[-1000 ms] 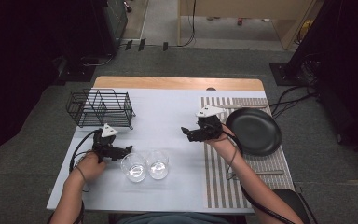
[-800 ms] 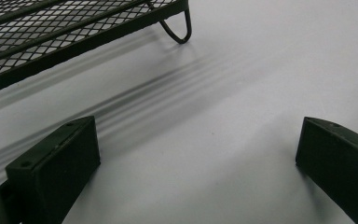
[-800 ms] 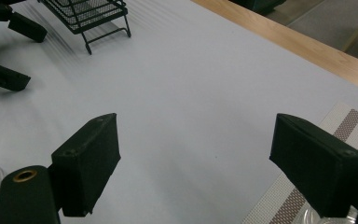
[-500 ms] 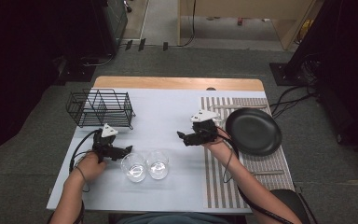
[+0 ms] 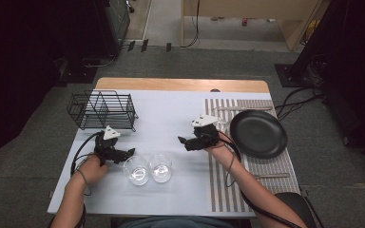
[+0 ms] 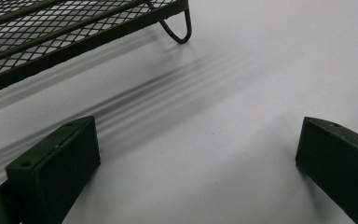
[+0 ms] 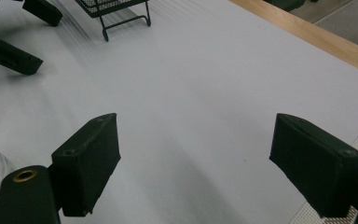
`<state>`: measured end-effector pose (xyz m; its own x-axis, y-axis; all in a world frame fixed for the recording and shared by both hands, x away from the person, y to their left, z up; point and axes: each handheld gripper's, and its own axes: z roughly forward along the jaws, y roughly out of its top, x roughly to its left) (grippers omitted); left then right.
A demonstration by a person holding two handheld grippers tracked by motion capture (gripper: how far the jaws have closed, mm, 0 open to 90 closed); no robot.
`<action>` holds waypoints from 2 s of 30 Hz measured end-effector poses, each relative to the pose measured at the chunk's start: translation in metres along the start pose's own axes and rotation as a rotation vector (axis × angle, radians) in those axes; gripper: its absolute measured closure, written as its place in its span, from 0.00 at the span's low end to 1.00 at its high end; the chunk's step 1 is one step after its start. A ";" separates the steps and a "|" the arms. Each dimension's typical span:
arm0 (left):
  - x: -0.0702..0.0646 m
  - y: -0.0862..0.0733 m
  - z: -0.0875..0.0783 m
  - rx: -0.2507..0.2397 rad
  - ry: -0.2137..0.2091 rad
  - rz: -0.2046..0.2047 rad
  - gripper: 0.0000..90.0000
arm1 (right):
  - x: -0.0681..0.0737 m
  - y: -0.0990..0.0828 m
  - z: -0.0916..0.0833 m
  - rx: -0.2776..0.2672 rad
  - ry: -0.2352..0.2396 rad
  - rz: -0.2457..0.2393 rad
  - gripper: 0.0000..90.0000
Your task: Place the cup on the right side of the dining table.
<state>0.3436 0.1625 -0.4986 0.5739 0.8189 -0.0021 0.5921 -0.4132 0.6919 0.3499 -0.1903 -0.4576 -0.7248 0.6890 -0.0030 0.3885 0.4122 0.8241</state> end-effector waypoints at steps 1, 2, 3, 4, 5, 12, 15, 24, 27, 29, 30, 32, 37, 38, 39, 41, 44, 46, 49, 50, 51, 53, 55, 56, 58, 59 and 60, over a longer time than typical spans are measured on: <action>0.000 0.000 0.000 -0.001 0.000 0.000 0.00 | 0.001 0.000 0.001 0.003 -0.001 0.001 0.17; 0.000 0.000 0.000 0.000 0.000 0.000 0.00 | 0.001 -0.001 0.002 0.000 0.001 -0.002 0.17; 0.000 0.000 0.000 0.000 0.000 0.000 0.00 | 0.002 -0.001 0.003 0.000 0.007 -0.001 0.17; 0.000 0.000 0.000 0.000 0.000 0.000 0.00 | 0.003 -0.002 0.004 -0.003 0.007 0.000 0.17; 0.000 0.000 0.000 -0.001 0.000 0.000 0.00 | 0.003 -0.002 0.005 -0.004 0.008 0.004 0.17; 0.000 0.000 0.000 -0.001 0.000 0.000 0.00 | 0.006 -0.006 0.012 0.013 0.018 -0.004 0.17; 0.000 0.000 0.000 -0.001 0.000 0.000 0.00 | 0.008 -0.008 0.014 0.018 0.016 -0.011 0.18; 0.000 0.000 0.000 -0.001 0.000 0.000 0.00 | 0.015 -0.013 0.023 0.046 0.024 -0.032 0.18; 0.000 0.000 0.000 0.000 0.000 0.000 0.00 | 0.015 -0.015 0.026 0.062 0.033 -0.028 0.18; 0.000 0.000 0.000 0.000 0.000 0.000 0.00 | 0.016 -0.017 0.028 0.072 0.039 -0.020 0.18; 0.000 0.000 0.000 0.000 0.000 0.000 0.00 | 0.016 -0.017 0.029 0.076 0.040 -0.026 0.18; 0.000 0.000 0.000 -0.001 0.000 0.000 0.00 | 0.017 -0.019 0.030 0.083 0.040 -0.030 0.18; 0.000 0.000 0.000 0.000 0.000 0.000 0.00 | 0.017 -0.021 0.033 0.097 0.044 -0.028 0.18; 0.000 0.000 0.000 0.000 0.000 0.000 0.00 | 0.016 -0.022 0.034 0.098 0.047 -0.025 0.18; 0.000 0.000 0.000 0.000 0.000 0.000 0.00 | 0.016 -0.023 0.035 0.098 0.057 -0.004 0.18; 0.000 0.000 0.000 0.000 0.000 0.000 0.00 | 0.015 -0.026 0.038 0.116 0.066 0.024 0.20; 0.000 0.000 0.000 0.000 0.000 0.000 0.00 | 0.015 -0.025 0.039 0.125 0.063 0.018 0.21; 0.000 0.000 0.000 -0.001 0.000 0.000 0.00 | 0.017 -0.025 0.040 0.132 0.061 0.006 0.21; 0.000 0.000 0.000 0.000 0.000 0.000 0.00 | 0.018 -0.025 0.040 0.134 0.058 -0.003 0.21; 0.000 0.000 0.000 0.000 0.000 0.001 0.00 | 0.018 -0.025 0.040 0.135 0.059 -0.003 0.21; 0.000 0.000 0.000 0.000 0.000 0.000 0.00 | 0.018 -0.025 0.040 0.136 0.058 -0.002 0.21; 0.000 0.000 0.000 0.000 0.000 0.001 0.00 | 0.018 -0.025 0.041 0.142 0.057 -0.006 0.19; 0.000 0.000 0.000 0.000 0.001 0.000 0.00 | 0.019 -0.025 0.041 0.146 0.053 -0.013 0.19; 0.000 0.000 0.000 0.000 0.000 0.000 0.00 | 0.019 -0.025 0.041 0.146 0.053 -0.011 0.19; 0.000 0.000 0.000 0.000 0.001 0.000 0.00 | 0.019 -0.025 0.041 0.145 0.054 -0.014 0.19; 0.000 0.000 0.000 0.000 0.000 0.001 0.00 | 0.019 -0.025 0.041 0.146 0.053 -0.013 0.19; 0.000 0.000 0.000 0.000 0.000 0.001 0.00 | 0.019 -0.025 0.041 0.146 0.053 -0.012 0.19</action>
<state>0.3436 0.1625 -0.4986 0.5740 0.8189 -0.0014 0.5917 -0.4135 0.6920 0.3499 -0.1628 -0.5015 -0.7575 0.6525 0.0203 0.4551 0.5055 0.7330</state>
